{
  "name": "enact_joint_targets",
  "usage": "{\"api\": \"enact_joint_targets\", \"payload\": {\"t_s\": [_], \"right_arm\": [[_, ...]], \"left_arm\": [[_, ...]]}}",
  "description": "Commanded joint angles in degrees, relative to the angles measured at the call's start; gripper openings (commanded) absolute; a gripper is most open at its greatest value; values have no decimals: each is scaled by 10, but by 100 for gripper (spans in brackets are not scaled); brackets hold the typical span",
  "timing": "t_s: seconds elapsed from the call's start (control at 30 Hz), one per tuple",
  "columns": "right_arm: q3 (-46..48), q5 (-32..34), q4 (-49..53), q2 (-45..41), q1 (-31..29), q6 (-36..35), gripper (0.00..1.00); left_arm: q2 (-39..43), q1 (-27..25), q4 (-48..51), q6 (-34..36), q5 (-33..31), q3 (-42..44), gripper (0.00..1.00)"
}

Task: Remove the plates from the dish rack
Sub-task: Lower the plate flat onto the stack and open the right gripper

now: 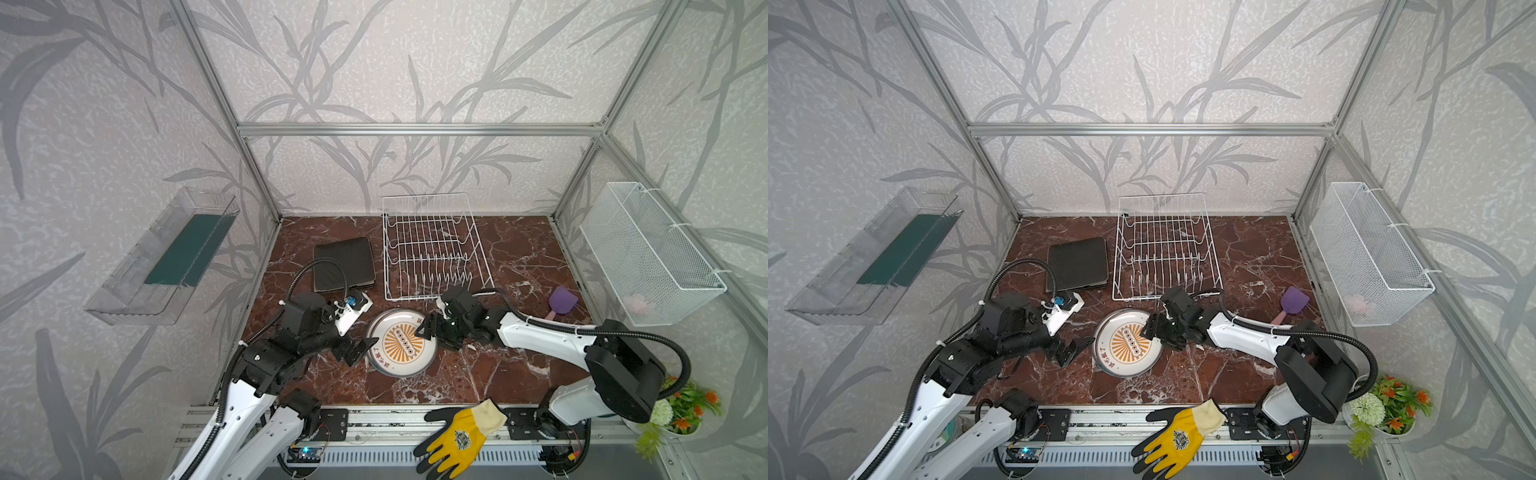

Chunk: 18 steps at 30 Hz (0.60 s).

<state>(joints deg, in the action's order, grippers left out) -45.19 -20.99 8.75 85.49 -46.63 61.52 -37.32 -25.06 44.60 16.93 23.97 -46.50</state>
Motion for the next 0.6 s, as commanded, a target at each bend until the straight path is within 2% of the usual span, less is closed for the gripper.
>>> {"api": "enact_joint_targets", "payload": {"t_s": [0.0,0.2,0.57], "right_arm": [[-24,8,27,4,-5,-6,77],[-40,-5,21,22,-8,-4,82],[-64,21,61,30,-15,-15,100]], "left_arm": [[4,2,10,3,8,2,99],[2,3,-13,-6,-1,10,99],[4,2,-36,-23,7,19,99]]}}
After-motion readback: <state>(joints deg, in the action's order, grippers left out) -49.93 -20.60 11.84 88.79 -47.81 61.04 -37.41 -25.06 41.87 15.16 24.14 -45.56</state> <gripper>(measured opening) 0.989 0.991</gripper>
